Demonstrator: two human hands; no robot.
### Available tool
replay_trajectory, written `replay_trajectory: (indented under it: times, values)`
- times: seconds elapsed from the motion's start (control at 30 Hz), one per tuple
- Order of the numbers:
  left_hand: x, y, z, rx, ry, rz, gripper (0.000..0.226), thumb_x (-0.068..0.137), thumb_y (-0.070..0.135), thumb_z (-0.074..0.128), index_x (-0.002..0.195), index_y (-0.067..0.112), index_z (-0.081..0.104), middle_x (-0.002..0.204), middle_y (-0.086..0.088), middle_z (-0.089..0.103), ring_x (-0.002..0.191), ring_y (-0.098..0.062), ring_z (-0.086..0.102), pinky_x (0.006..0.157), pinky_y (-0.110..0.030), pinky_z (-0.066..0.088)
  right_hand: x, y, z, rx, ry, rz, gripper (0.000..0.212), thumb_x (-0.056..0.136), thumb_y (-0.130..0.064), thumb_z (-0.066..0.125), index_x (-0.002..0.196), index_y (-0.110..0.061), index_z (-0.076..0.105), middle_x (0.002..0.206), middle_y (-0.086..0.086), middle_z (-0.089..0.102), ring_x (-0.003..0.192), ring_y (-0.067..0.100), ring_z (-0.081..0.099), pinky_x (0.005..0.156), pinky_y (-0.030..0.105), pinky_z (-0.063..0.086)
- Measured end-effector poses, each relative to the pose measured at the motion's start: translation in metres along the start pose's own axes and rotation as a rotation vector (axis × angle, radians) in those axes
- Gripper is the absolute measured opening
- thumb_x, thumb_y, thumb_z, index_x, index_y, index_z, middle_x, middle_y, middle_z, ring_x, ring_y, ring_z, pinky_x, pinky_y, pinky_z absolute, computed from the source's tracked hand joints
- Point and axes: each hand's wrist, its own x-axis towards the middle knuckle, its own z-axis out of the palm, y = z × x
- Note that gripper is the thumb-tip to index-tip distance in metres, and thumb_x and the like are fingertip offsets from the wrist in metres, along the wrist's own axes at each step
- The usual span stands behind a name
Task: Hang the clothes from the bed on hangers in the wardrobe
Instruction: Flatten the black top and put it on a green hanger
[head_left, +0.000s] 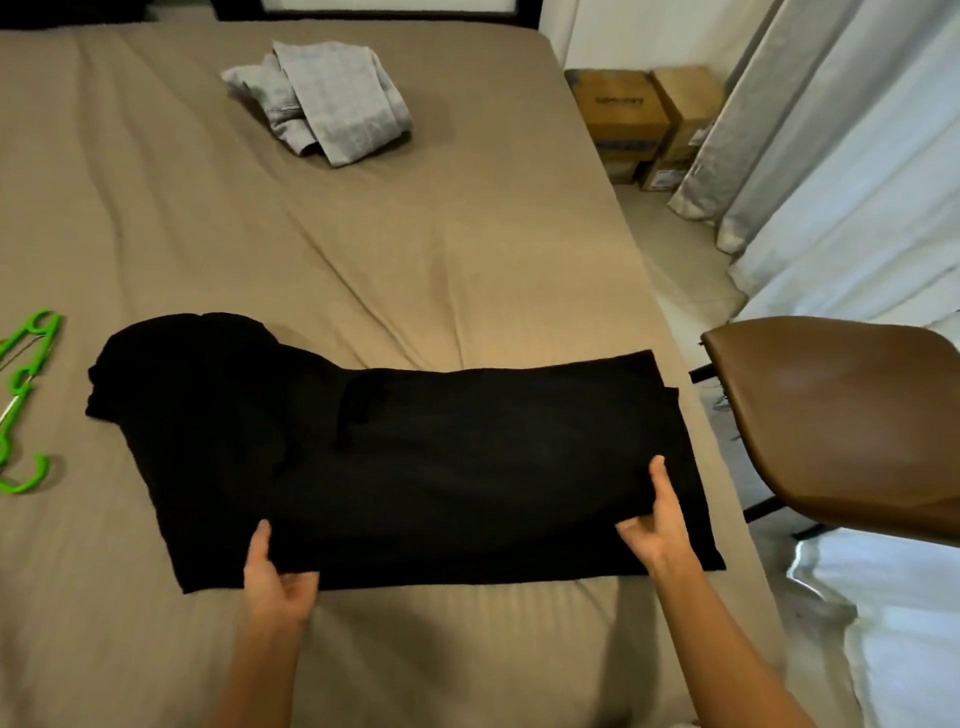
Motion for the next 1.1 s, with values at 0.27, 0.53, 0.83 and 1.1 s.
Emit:
replay_trajectory:
  times: [0.27,0.53,0.83,1.1]
  values:
    - [0.002,-0.018,0.013,0.065,-0.104,-0.04,0.013,0.096,0.025,0.051,0.105,0.022,0.06,0.135,-0.006,0.053,0.125,-0.024,0.05,0.107,-0.041,0.038,-0.003,-0.037,-0.011,0.138,0.102,-0.25,0.045,0.093,-0.02,0.054,0.137,-0.013,0.046,0.133,0.008,0.055,0.118,0.025,0.055,0.103,0.041,0.043]
    - [-0.001,-0.033,-0.007,0.339,0.225,-0.016,0.059,0.097,0.019,0.05,0.147,0.006,0.023,0.145,-0.024,0.034,0.13,-0.036,0.04,0.109,-0.033,0.035,-0.011,-0.006,-0.085,-0.532,0.763,-0.311,0.042,0.083,-0.015,0.069,0.121,-0.002,0.056,0.118,0.015,0.061,0.11,0.031,0.057,0.096,0.044,0.047]
    - [0.005,-0.046,-0.016,0.48,0.316,0.126,0.04,0.09,0.02,0.062,0.125,0.003,0.05,0.128,-0.019,0.056,0.111,-0.029,0.057,0.096,-0.039,0.047,0.022,-0.054,-0.055,-1.142,0.611,-0.352,0.071,0.069,-0.069,0.063,0.101,-0.007,0.054,0.095,0.012,0.063,0.084,0.026,0.061,0.073,0.041,0.051]
    - [0.019,-0.032,-0.023,0.058,0.293,0.12,0.042,0.083,0.023,0.071,0.121,0.028,0.055,0.127,-0.009,0.057,0.105,-0.005,0.058,0.092,-0.024,0.048,0.039,-0.103,-0.021,-0.814,0.201,-0.125,0.038,0.093,-0.024,0.057,0.124,-0.003,0.052,0.109,0.014,0.06,0.102,0.03,0.058,0.092,0.042,0.047]
